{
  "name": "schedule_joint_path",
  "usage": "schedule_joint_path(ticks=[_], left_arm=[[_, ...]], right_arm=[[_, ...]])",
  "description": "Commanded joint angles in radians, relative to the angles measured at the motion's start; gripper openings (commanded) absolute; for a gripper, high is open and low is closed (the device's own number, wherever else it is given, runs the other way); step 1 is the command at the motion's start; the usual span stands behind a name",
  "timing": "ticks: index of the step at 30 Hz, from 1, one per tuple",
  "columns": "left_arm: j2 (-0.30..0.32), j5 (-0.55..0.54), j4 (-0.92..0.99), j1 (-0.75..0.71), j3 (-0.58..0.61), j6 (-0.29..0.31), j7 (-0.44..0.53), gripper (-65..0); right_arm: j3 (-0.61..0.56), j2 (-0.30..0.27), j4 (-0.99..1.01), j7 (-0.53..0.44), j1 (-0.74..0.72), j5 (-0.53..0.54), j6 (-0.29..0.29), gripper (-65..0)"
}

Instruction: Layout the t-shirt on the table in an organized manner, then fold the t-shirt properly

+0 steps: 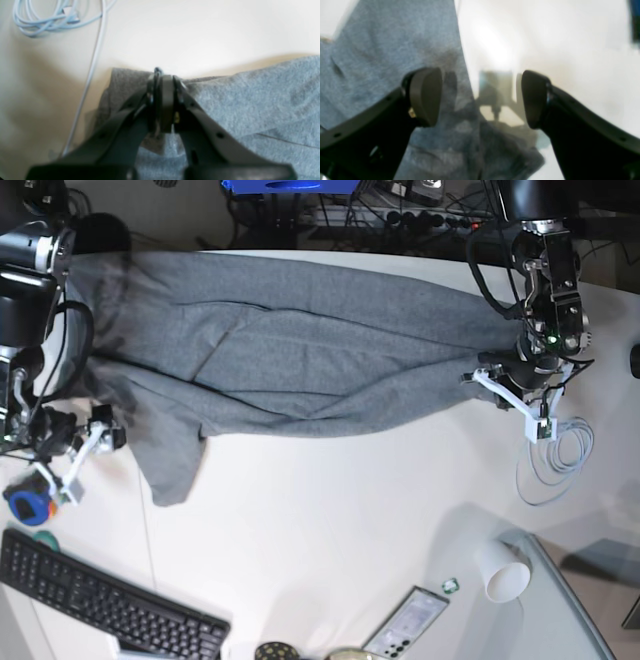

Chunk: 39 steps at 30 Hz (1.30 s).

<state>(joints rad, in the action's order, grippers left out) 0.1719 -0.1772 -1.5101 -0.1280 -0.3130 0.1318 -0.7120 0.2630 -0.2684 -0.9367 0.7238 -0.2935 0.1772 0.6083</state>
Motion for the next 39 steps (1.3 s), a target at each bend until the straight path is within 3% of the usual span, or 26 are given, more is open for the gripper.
schedule_joint_path(ticks=[1, 15, 17, 21, 22, 27, 39], left_arm=[[0.012, 0.0, -0.017, 0.009, -0.004, -0.002, 0.018, -65.0], [0.013, 0.005, -0.019, 0.015, -0.004, -0.002, 0.016, -65.0], [0.013, 0.005, -0.019, 0.017, -0.004, -0.002, 0.016, -65.0], [0.013, 0.008, -0.017, 0.018, -0.002, -0.002, 0.016, -65.0], [0.013, 0.008, -0.017, 0.018, -0.002, -0.002, 0.016, -65.0], [0.013, 0.009, -0.019, 0.018, -0.002, -0.002, 0.016, -65.0], [0.013, 0.009, -0.017, 0.02, -0.007, -0.002, 0.016, -65.0]], right_arm=[[-0.012, -0.012, 0.0, -0.019, -0.025, 0.012, 0.0, -18.3], [-0.035, -0.009, 0.186, -0.14, -0.026, 0.009, -0.001, -18.6], [-0.035, -0.006, 0.183, -0.135, -0.026, 0.009, -0.001, -22.7], [-0.035, 0.01, 0.181, -0.111, -0.022, 0.009, 0.0, -38.7], [-0.035, 0.013, 0.18, -0.102, -0.022, 0.009, 0.0, -39.6], [-0.035, 0.019, 0.18, -0.097, -0.022, 0.009, 0.0, -35.6], [-0.138, 0.034, 0.18, -0.1, -0.022, 0.014, 0.0, -36.8]])
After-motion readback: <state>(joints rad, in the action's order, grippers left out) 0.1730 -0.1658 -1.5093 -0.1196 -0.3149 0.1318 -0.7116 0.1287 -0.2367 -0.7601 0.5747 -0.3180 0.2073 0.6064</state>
